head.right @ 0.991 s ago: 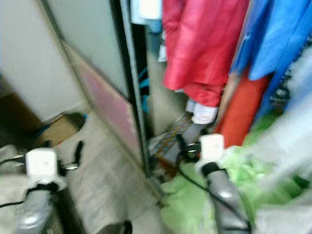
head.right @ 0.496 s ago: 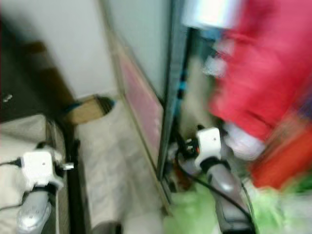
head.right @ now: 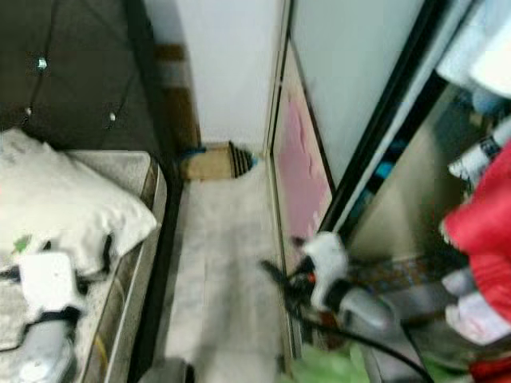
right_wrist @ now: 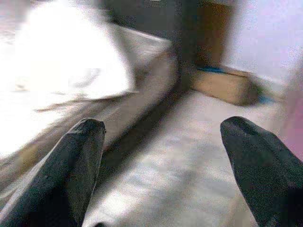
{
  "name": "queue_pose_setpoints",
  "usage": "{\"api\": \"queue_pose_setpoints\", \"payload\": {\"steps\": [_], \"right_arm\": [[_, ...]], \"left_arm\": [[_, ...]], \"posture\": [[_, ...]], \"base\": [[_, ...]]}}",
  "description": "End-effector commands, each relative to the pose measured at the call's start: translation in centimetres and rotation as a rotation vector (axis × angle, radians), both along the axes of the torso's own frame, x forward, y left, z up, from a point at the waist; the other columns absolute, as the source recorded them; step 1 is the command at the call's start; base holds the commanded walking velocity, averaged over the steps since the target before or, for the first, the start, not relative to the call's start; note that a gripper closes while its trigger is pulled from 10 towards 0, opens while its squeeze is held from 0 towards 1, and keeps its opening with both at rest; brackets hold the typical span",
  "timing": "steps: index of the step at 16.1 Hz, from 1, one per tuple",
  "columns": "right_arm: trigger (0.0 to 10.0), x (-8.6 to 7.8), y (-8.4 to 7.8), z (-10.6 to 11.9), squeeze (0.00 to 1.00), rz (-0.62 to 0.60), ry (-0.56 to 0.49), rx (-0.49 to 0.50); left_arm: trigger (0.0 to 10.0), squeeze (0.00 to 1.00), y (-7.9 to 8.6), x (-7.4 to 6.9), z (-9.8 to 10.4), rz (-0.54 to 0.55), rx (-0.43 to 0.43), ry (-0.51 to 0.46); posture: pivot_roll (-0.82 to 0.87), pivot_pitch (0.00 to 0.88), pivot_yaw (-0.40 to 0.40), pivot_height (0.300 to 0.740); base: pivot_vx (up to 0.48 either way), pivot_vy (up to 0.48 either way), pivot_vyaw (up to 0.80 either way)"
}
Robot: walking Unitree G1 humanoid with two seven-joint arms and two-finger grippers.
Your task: Clean up the room
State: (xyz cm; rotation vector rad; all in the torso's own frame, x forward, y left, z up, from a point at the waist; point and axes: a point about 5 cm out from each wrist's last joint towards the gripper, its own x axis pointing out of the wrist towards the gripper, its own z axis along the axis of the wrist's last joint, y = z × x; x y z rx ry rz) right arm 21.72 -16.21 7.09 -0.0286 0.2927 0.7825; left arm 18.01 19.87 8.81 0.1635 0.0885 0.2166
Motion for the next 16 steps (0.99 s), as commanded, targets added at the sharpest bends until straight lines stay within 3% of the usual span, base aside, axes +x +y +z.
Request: {"api": "queue_pose_setpoints", "payload": {"steps": [1, 3, 6, 9, 10, 12, 16], "right_arm": [[10.0, -0.4, -0.6, -0.3, 0.0, 0.065, 0.052, -0.007], [10.0, 0.3, -0.3, 0.3, 0.0, 0.11, 0.033, 0.02], [10.0, 2.0, 0.7, 1.2, 0.0, 0.056, -0.014, 0.084], [10.0, 2.4, 1.3, 1.0, 0.0, 0.03, -0.044, 0.074], [10.0, 2.6, 1.3, 1.1, 0.0, 0.009, -0.056, 0.068], [10.0, 3.6, 1.4, 1.9, 0.0, -0.046, -0.098, 0.071], [10.0, 4.5, 1.2, 2.4, 0.0, -0.141, -0.153, 0.048]], "left_arm": [[10.0, 0.0, -0.6, 0.3, 0.1, -0.02, -0.007, -0.005], [10.0, 0.0, -1.0, 0.5, 0.3, -0.043, -0.004, -0.001], [10.0, 0.0, -0.9, 0.5, 0.6, -0.031, -0.004, -0.015], [10.0, 0.0, -1.2, 0.7, 0.9, -0.038, -0.033, -0.043], [10.0, 0.0, -1.1, 0.6, 0.9, -0.022, 0.041, -0.033], [10.0, 0.0, -1.2, 0.4, 0.9, 0.0, -0.023, -0.022], [10.0, 0.0, -1.1, 0.3, 0.9, 0.028, -0.059, -0.008]], "posture": [[0.02, 0.03, -0.045, 0.74], [0.02, 0.045, -0.049, 0.74], [0.03, 0.054, -0.062, 0.74], [0.04, 0.061, -0.07, 0.74], [0.04, 0.061, -0.071, 0.74], [0.04, 0.066, -0.07, 0.74], [0.04, 0.072, -0.071, 0.74]], "base": [[0.0, 0.0, 0.79], [0.0, 0.0, 0.79], [0.0, 0.0, 0.79], [0.0, 0.0, 0.78], [0.0, 0.0, 0.77], [0.0, 0.0, 0.77], [0.0, 0.0, 0.77]]}}
